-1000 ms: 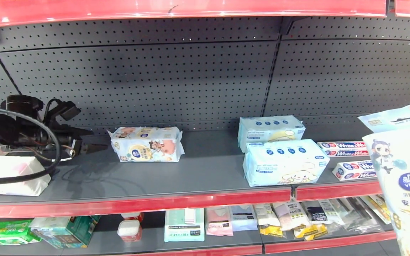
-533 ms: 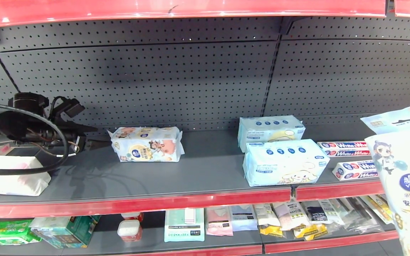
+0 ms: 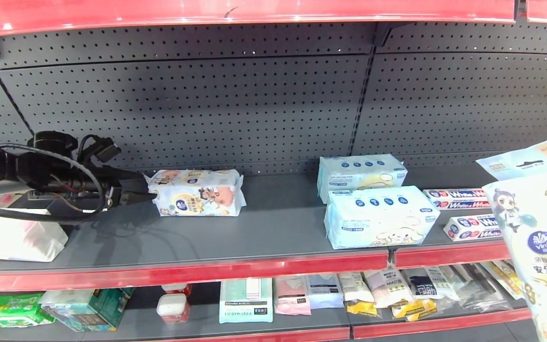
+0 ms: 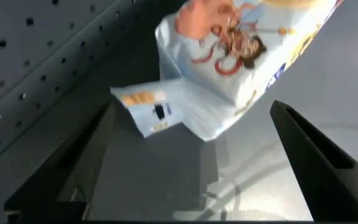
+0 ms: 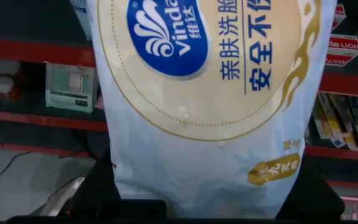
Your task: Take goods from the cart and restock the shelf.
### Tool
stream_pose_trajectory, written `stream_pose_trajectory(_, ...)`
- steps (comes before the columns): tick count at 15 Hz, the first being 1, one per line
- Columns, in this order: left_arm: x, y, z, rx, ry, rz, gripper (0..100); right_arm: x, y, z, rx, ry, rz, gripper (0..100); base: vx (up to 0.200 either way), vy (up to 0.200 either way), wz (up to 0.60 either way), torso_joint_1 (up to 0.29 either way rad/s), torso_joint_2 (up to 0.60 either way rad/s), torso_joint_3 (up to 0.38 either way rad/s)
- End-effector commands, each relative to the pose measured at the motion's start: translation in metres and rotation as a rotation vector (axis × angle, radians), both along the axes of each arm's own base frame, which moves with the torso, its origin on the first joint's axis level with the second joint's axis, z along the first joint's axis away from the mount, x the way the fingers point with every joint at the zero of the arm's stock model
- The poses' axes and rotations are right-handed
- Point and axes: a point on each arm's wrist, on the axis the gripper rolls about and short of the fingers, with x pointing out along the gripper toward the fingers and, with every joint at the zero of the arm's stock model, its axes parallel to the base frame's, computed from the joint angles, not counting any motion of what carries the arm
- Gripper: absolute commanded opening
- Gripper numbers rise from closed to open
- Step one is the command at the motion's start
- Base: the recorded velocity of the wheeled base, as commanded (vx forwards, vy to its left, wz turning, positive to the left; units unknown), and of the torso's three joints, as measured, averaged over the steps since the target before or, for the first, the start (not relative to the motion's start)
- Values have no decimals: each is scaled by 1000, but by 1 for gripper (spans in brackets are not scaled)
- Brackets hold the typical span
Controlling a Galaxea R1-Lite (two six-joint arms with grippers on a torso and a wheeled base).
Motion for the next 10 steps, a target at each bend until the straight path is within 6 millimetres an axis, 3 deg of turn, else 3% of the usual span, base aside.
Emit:
stream_pose_trajectory(1, 15, 2, -4, 2, -19, -6, 100, 2, 0, 0, -2, 8, 1, 0, 0, 0, 0, 0, 0, 0)
stream_pose_trajectory(3, 29, 0, -2, -2, -37, -29, 100, 4, 0, -1, -8, 19, -8, 0, 0, 0, 0, 0, 0, 0)
stream_pose_trajectory(10, 47, -29, -7, -38, -15, -125, 100, 7, 0, -1, -23, 34, -22, 0, 0, 0, 0, 0, 0, 0)
